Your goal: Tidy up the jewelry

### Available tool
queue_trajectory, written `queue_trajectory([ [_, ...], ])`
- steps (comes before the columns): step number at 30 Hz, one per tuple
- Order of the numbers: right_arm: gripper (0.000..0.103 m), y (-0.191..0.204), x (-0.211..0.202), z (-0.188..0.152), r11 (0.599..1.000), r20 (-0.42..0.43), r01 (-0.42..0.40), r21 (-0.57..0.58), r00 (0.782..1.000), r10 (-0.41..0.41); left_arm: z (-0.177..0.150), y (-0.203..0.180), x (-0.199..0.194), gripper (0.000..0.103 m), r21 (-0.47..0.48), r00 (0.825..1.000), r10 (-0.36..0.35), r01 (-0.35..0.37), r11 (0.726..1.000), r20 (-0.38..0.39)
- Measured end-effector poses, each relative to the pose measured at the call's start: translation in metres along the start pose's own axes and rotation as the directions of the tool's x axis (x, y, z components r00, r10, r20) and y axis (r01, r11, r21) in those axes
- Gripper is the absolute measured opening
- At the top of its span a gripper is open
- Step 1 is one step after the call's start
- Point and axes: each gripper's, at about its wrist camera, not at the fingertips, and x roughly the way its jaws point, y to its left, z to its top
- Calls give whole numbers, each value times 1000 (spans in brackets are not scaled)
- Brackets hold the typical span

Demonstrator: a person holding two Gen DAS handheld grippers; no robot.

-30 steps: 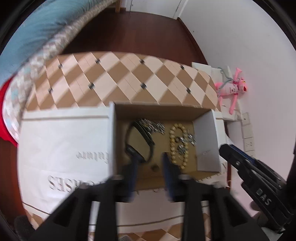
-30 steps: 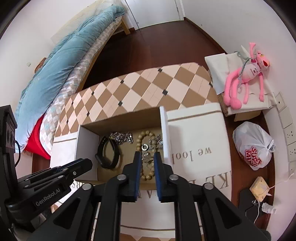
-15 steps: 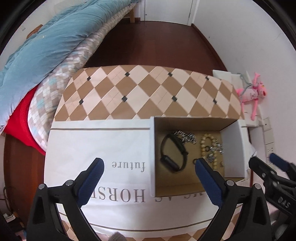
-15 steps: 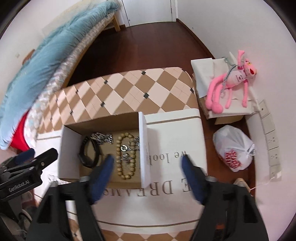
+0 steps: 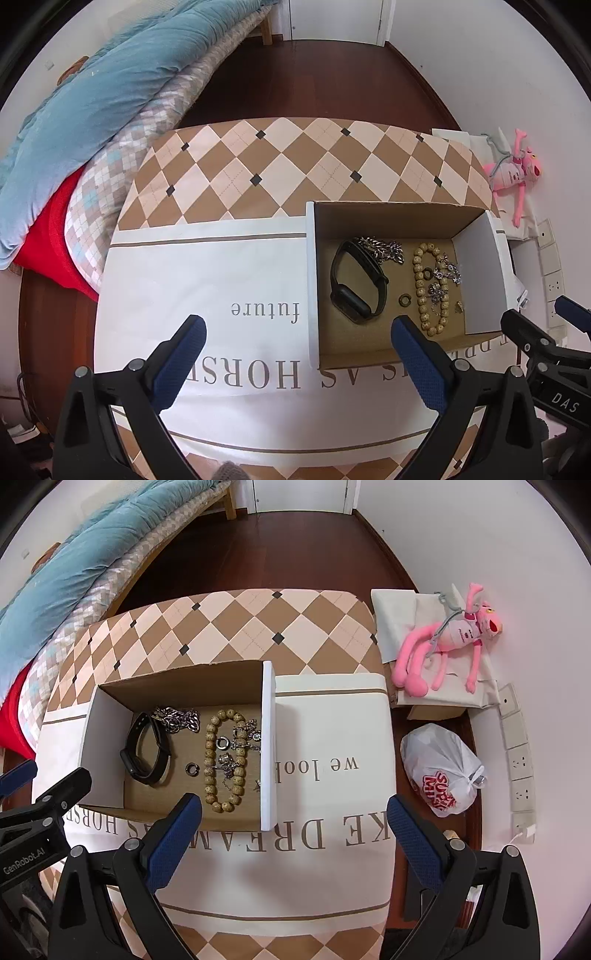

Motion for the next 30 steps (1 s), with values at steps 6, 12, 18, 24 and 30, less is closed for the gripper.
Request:
queue_trajectory([
  [6,101,-1,-29,-4,1000,54,2,7,999,-3,-7,-1,-26,102,-1,999,-7,7,1000,36],
  [12,101,-3,-75,-17,1000,131,-3,20,991,0,-18,1,-68,102,-5,995,-16,16,1000,96],
  [18,101,-2,-133,-36,1000,221,-15,20,975,10,-30,5,-121,102,-19,985,-28,32,999,169],
  [24,101,-1,-188,-59,1000,305,-13,21,952,6,-49,8,-179,102,-9,964,-29,32,999,263],
  [30,103,-3,-236,-83,999,380,1,33,925,-14,-67,11,-220,102,-11,944,-20,25,1000,328],
])
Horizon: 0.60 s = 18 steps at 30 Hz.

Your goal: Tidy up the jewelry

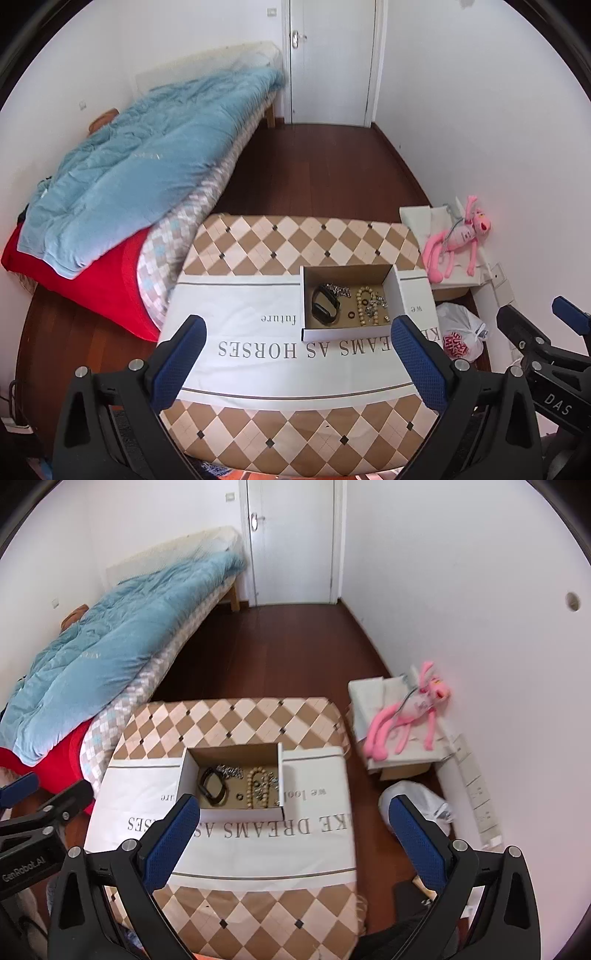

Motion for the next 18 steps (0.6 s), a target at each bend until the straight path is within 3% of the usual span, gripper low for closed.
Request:
queue_trajectory([
  [9,103,0,-59,-6,1000,81,-3,0,997,3,-9,3,-39,102,-6,999,5,-4,1000,42],
  [18,103,-2,-68,-9,1000,64,-12,1,998,11,-13,-1,-45,102,-4,1000,-3,3,1000,17],
])
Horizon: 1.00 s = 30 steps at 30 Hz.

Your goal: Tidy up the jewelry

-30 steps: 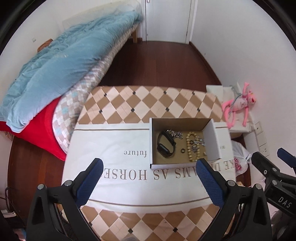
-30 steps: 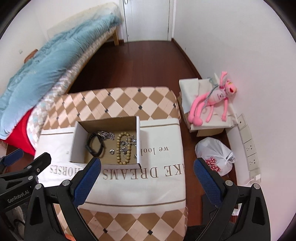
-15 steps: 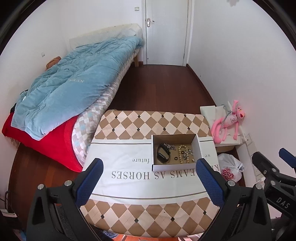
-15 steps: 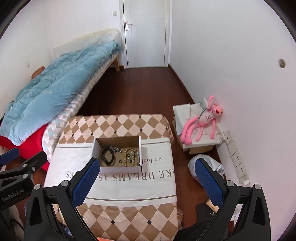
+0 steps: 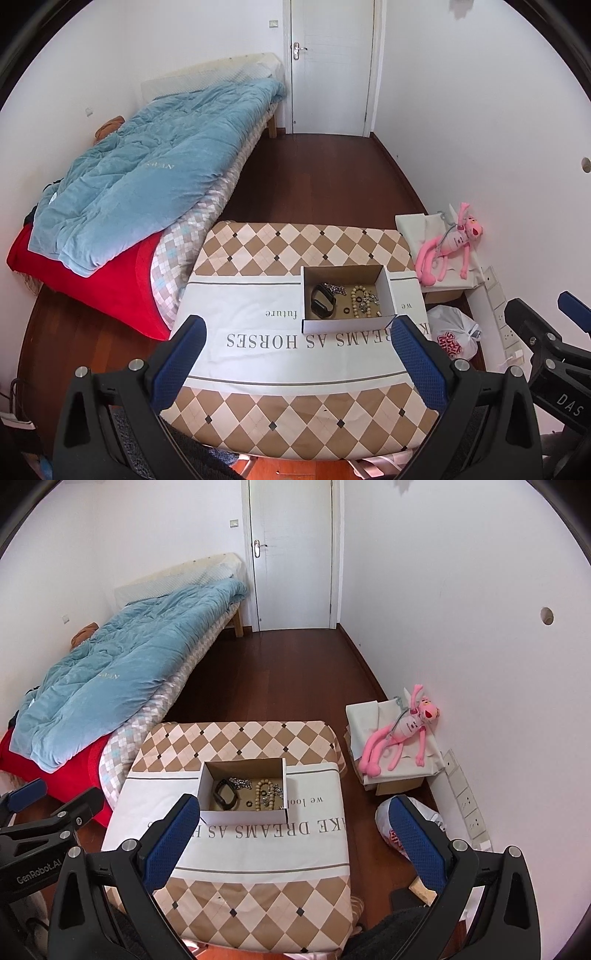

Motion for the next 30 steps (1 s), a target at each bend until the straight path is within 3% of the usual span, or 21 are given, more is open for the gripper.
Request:
queue_trajectory([
  [15,103,-1,63,32,1000,-87,18,3,996,-18,32,-6,51,102,-18,995,7,-9,1000,-96],
  [30,103,2,126,36,999,-228,36,-39,973,-44,41,-7,109,102,-3,977,44,-45,999,-211],
])
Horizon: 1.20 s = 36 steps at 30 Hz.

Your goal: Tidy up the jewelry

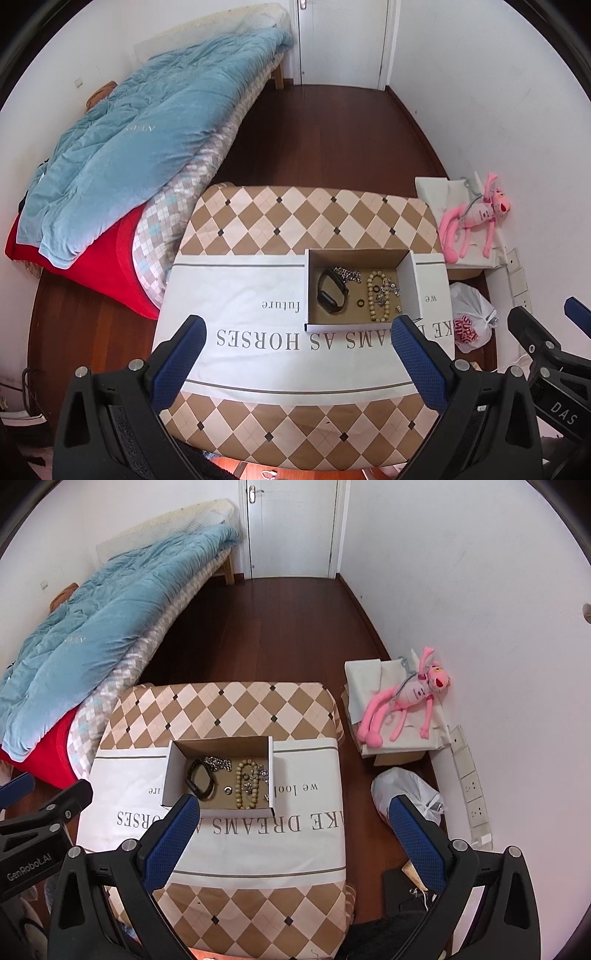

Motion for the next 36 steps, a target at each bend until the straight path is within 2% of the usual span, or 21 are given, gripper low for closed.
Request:
queue_trajectory([
  [12,103,-2,7,3,1000,-30,-12,-4,999,12,0,1,6,102,-2,1000,-10,10,1000,-28],
  [36,103,2,9,-2,999,-54,-19,-29,998,17,-6,2,6,102,1,1000,-1,1,1000,-31],
])
